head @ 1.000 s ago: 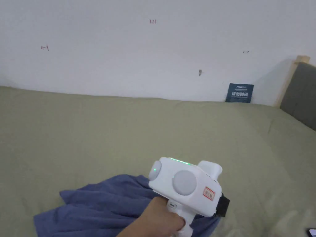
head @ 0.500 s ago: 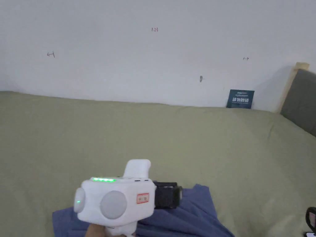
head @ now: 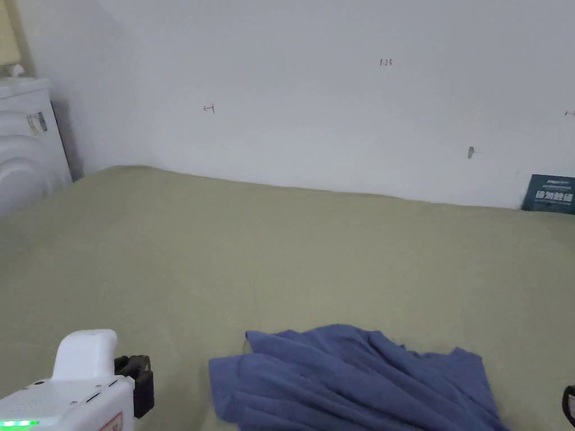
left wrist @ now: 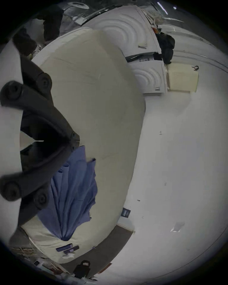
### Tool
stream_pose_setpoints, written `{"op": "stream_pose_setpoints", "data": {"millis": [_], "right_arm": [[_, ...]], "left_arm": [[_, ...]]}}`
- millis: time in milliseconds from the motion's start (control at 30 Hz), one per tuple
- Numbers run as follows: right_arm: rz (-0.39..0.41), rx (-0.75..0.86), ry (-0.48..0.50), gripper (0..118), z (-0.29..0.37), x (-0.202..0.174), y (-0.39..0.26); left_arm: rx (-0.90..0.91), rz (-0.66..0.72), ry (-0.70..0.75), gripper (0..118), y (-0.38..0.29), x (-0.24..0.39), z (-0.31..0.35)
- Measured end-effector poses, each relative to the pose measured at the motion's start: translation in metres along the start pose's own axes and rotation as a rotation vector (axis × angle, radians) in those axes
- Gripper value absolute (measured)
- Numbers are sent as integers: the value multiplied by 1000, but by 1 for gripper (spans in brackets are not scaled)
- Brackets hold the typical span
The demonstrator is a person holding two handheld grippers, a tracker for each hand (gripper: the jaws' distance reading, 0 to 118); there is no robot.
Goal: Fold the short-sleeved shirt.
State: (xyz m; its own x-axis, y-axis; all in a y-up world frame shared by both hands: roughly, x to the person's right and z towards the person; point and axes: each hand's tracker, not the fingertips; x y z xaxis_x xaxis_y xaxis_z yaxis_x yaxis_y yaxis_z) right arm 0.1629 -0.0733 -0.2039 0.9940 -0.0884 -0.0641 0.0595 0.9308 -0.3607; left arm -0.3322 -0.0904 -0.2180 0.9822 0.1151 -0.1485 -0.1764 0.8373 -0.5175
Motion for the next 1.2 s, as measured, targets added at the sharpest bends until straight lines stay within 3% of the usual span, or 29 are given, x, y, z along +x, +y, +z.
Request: {"op": "stream_pose_setpoints", "data": {"millis": [67, 100, 133, 200, 233, 333, 467, 500, 567, 633, 667, 700, 733, 767, 867, 900, 933, 1000, 1033, 1067, 1100, 1133, 1167, 1200], "right_arm": [[9, -6, 2, 0, -3, -1, 0], [11, -9, 2, 0, -4, -1, 0], [13, -11, 2, 0, -5, 0, 0], [11, -16, 4, 0, -7, 4, -1], [11, -22, 2, 0, -9, 7, -2], [14, -50, -26, 0, -13, 14, -5], [-7, -108, -57, 0, -20, 27, -11], [-9, -123, -67, 0, -23, 31, -12], [-12, -158, -82, 0, -29, 38, -15], [-28, -216, -88, 0, -41, 46, -18], [-40, -250, -89, 1, -48, 48, -19], [-50, -279, -82, 11, -56, 50, -20], [-56, -320, -56, 40, -69, 51, -21], [-51, -372, -25, 79, -82, 53, -22], [-93, -546, 69, 111, -126, 56, -27], [-104, -559, 81, 115, -138, 56, -28], [-121, -588, 107, 113, -154, 58, -30], [-143, -664, 56, 107, -180, 61, -37], [-155, -726, 42, 99, -193, 62, -41], [-172, -780, 17, 78, -201, 64, -44], [-183, -840, 19, 29, -208, 66, -47], [-233, -879, 47, 2, -210, 68, -50], [-262, -858, 93, 2, -208, 67, -51], [-234, -783, 60, 2, -200, 62, -48]], "left_arm": [[-29, -9, -41, 1, 5, 2, -18], [-54, -11, -55, 14, 10, 5, -29], [-83, -2, -84, 36, 16, 9, -45], [-154, 30, -130, 103, 29, 17, -82], [-220, 31, -169, 109, 34, 20, -107], [-339, 19, -190, 109, 39, 33, -170], [-533, -36, -105, 108, 26, 53, -236], [-593, -23, -115, 99, 21, 55, -245], [-706, 1, -112, 64, 10, 58, -253], [-584, -146, 22, 10, 10, 62, -243], [-578, -158, 12, 3, 12, 60, -241], [-570, -105, -59, 3, 14, 64, -223], [-561, -27, -128, 3, 17, 63, -216], [-556, -27, -88, 3, 18, 63, -213], [-533, -80, -117, 3, 18, 67, -206], [-534, -86, -129, 3, 18, 68, -204], [-531, -76, -151, 3, 18, 68, -200], [-528, -58, -170, 3, 15, 66, -200], [-523, -54, -186, 3, 15, 65, -197], [-523, -55, -199, 3, 14, 65, -195], [-517, -56, -210, 3, 13, 63, -195], [-512, -53, -224, 3, 13, 61, -193], [-508, -49, -237, 3, 13, 59, -191], [-501, -35, -248, 3, 14, 56, -187]]}}
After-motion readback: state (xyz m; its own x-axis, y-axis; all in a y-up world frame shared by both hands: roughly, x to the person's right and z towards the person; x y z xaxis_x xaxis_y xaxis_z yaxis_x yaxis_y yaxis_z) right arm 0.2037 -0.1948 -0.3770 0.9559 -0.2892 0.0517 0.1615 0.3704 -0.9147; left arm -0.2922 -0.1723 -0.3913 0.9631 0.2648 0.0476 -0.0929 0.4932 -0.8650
